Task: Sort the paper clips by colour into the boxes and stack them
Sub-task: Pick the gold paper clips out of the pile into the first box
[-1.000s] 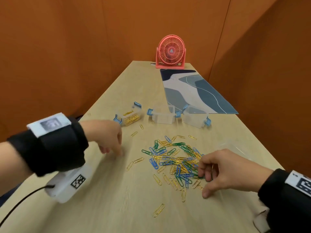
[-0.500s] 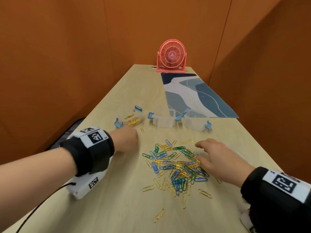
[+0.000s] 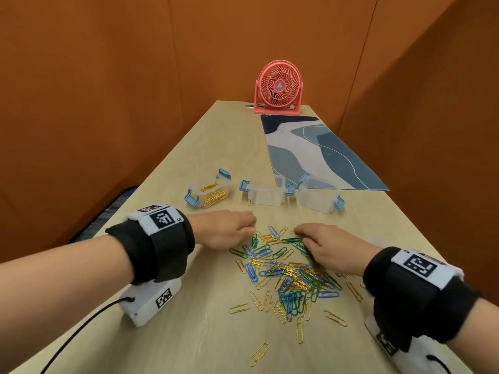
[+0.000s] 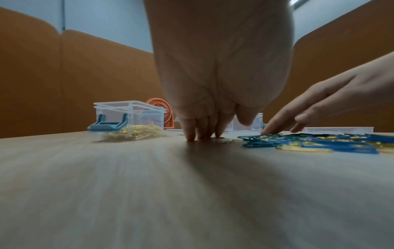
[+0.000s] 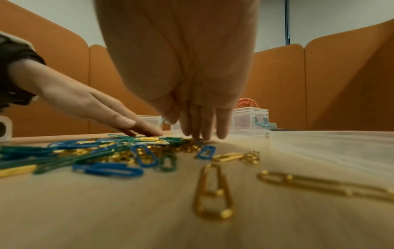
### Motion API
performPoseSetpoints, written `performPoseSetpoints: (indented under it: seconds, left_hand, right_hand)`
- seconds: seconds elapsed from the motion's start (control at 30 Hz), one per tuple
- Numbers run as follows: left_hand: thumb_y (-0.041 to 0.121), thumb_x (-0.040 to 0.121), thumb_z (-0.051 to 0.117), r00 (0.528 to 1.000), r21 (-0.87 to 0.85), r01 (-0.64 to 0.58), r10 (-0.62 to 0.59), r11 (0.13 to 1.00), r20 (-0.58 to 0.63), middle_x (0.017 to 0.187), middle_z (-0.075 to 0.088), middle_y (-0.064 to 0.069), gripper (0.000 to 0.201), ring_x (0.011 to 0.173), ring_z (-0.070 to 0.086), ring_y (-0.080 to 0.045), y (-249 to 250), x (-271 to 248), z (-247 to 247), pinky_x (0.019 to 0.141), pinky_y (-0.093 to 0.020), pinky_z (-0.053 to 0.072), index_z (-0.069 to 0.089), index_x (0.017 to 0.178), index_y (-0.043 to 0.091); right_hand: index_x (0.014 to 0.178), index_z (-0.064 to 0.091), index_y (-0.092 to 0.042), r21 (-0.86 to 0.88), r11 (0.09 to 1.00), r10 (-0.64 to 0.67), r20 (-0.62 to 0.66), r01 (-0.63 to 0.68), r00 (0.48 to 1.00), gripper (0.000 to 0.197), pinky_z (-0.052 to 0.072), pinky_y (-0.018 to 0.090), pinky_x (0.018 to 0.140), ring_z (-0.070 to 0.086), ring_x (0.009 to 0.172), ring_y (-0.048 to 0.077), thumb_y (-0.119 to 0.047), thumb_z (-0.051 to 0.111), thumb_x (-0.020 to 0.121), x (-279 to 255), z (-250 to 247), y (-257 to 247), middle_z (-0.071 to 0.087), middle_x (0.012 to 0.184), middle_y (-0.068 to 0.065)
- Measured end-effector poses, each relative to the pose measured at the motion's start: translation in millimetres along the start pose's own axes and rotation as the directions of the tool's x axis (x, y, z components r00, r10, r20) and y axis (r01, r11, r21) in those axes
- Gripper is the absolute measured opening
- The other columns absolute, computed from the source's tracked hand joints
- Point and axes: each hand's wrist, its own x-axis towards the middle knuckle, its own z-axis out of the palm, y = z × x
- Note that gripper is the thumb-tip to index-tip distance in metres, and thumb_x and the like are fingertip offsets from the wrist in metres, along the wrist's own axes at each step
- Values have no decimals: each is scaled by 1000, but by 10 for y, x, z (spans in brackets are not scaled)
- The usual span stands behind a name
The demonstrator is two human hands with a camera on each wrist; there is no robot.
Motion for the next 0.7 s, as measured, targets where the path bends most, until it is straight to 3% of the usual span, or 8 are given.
performPoseSetpoints:
  seconds: [0.07,0.13,0.23,0.37,0.57,0.63,0.7]
  left_hand:
    - [27,102,30,994,-46,-63,59,997,-89,133,50,-5,34,120,47,-23,12,24,-22,98,-28,35,45,129,13]
    - [25,102,30,986,-36,-49,42,998,-159,143,44,-5,40,129,41,-21,-17,71,-66,105,-27,30,39,139,13]
    - [25,102,30,996,-2,6,-6,1000,-89,148,37,-7,44,134,36,-23,-30,172,-106,109,-29,28,32,144,12]
    - [23,101,31,999,9,-16,16,1000,-46,145,42,-7,41,131,39,-24,-7,209,-140,110,-34,30,39,139,12]
    - [19,95,46,970,-65,-201,189,977,-155,122,60,12,30,109,53,-4,71,-138,59,97,-19,40,62,119,27]
    - [28,92,54,951,-43,-252,239,967,-196,112,61,12,24,99,54,-2,72,-256,124,91,-19,43,63,114,27]
    - [39,87,62,922,-34,-314,296,949,-252,110,60,10,30,98,54,-4,86,-315,157,90,-20,42,63,114,27]
  right_hand:
    - [136,44,-18,39,998,-57,-6,58,998,39,30,21,103,44,126,15,-16,30,100,-13,-10,-33,49,139,-1]
    - [135,45,-21,88,993,-81,-37,83,996,39,31,17,100,46,124,12,-14,31,100,-17,-8,-57,50,137,-4]
    - [132,48,-20,104,992,-57,-120,69,991,38,32,15,91,48,118,11,-12,34,98,-46,10,-65,54,131,-2]
    - [127,52,-22,55,998,-25,-133,33,991,36,40,21,93,51,109,12,-15,42,94,-176,46,-39,54,122,-1]
    - [120,53,-29,9,999,-50,-80,51,996,38,41,20,86,48,99,9,-38,61,84,-442,44,36,50,112,-6]
    - [114,57,-31,17,997,-78,-20,79,997,38,39,13,77,47,89,3,-43,67,79,-468,34,44,51,108,-7]
    - [105,63,-31,46,992,-120,-11,121,993,29,39,12,71,48,78,2,-38,70,78,-453,46,27,53,99,-8]
